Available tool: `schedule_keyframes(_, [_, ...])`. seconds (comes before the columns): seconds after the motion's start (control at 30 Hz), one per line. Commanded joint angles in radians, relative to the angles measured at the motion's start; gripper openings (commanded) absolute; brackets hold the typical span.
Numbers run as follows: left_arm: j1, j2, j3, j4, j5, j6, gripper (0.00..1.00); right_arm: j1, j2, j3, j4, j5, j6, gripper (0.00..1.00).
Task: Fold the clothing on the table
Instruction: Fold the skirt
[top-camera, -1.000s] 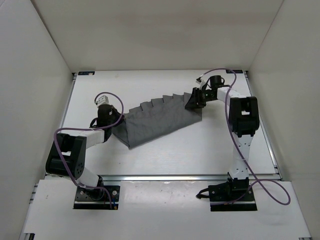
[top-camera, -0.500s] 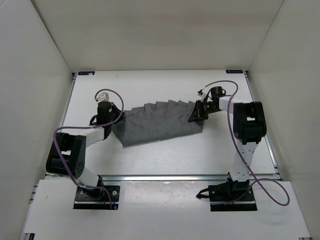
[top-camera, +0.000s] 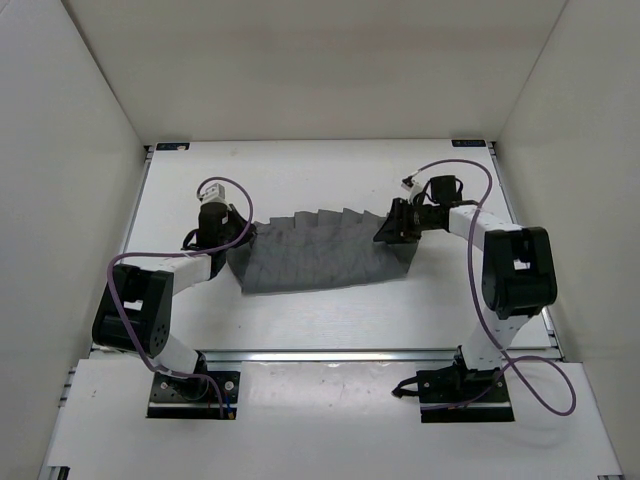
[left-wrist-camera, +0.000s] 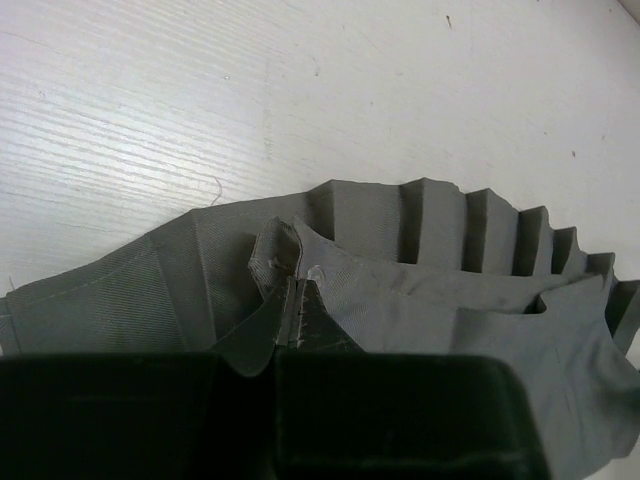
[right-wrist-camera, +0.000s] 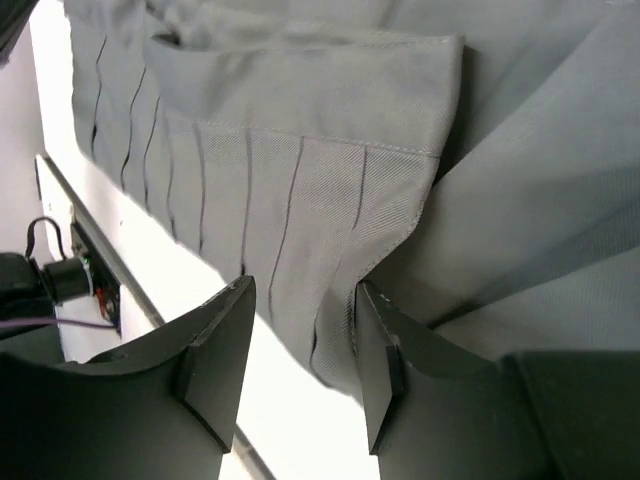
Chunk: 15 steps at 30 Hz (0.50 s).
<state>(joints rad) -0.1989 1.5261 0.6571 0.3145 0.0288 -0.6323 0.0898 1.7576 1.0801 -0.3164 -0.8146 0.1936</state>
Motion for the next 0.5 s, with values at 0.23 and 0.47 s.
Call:
schedule_keyframes(0.23, [-0.005, -0.001, 0.030, 0.005, 0.037, 0.011, 0.00, -0.004, 0.204, 0.216, 0.066, 0.055, -0.022, 0.44])
schedule_keyframes(0.47, [0.004, 0.006, 0.032, 0.015, 0.045, 0.013, 0.00, -0.010, 0.249, 0.247, 0.017, 0.081, -0.029, 0.11])
